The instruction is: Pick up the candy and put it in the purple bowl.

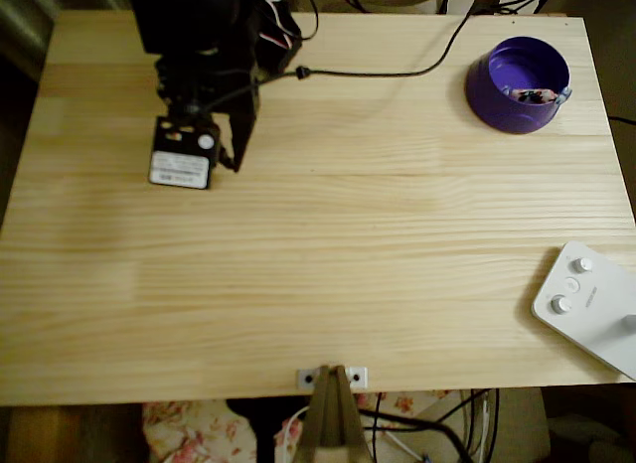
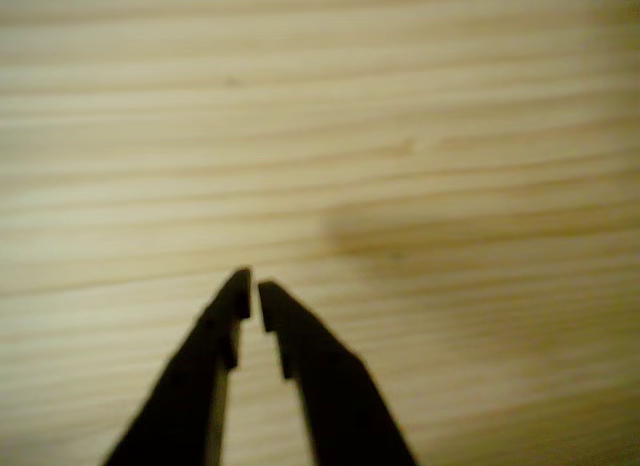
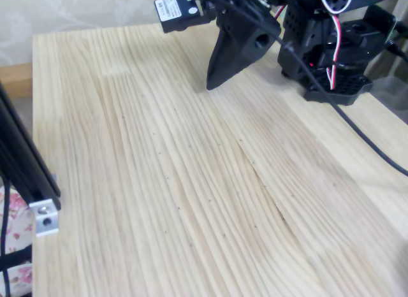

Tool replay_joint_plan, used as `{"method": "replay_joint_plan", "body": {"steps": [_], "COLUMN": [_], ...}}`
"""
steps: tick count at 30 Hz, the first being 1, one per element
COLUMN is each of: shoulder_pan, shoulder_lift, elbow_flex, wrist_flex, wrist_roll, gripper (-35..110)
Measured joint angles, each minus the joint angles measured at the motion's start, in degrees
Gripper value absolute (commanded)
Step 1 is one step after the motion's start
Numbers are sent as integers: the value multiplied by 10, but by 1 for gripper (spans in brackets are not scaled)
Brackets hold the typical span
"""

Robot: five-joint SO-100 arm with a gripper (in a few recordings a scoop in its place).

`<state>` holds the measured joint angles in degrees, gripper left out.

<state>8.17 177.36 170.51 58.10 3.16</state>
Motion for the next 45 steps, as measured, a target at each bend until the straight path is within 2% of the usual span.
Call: {"method": "replay_joint_plan", "body": {"steps": [9, 45], "shoulder_pan": [-4, -10], "shoulder_lift": [107, 109], "elbow_flex": [16, 16], "wrist_flex": [47, 47], "wrist_roll": [0, 0], "gripper": [-1, -1]}}
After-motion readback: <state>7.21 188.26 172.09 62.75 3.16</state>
